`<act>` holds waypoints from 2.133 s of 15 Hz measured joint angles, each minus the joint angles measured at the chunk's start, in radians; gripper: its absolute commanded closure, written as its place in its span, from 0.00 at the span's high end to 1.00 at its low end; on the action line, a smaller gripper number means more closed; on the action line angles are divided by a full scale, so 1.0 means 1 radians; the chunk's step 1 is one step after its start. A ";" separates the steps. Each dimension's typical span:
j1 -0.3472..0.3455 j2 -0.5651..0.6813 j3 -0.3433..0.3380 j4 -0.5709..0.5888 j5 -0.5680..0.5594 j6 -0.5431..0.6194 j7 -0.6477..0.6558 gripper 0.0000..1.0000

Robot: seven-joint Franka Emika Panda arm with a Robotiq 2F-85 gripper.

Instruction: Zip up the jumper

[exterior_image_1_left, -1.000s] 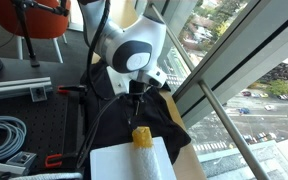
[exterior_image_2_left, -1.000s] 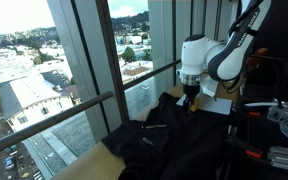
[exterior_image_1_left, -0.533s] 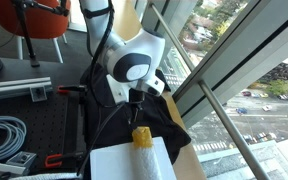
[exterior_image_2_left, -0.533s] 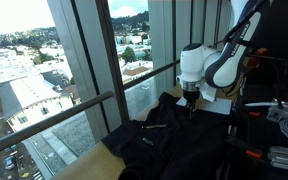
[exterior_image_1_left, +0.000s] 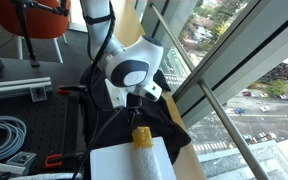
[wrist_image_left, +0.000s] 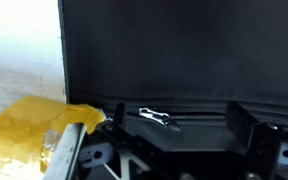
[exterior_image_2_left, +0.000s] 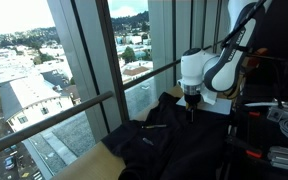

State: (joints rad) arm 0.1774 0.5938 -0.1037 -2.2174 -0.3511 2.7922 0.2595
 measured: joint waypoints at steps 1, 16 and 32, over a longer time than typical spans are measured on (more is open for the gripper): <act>0.000 0.003 0.000 0.002 0.006 0.000 -0.004 1.00; 0.000 0.030 -0.002 0.041 0.041 0.000 -0.038 0.07; 0.033 0.042 0.007 0.085 0.047 -0.009 -0.055 0.02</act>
State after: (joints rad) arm 0.2102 0.6355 -0.0969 -2.1322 -0.3045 2.7830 0.2041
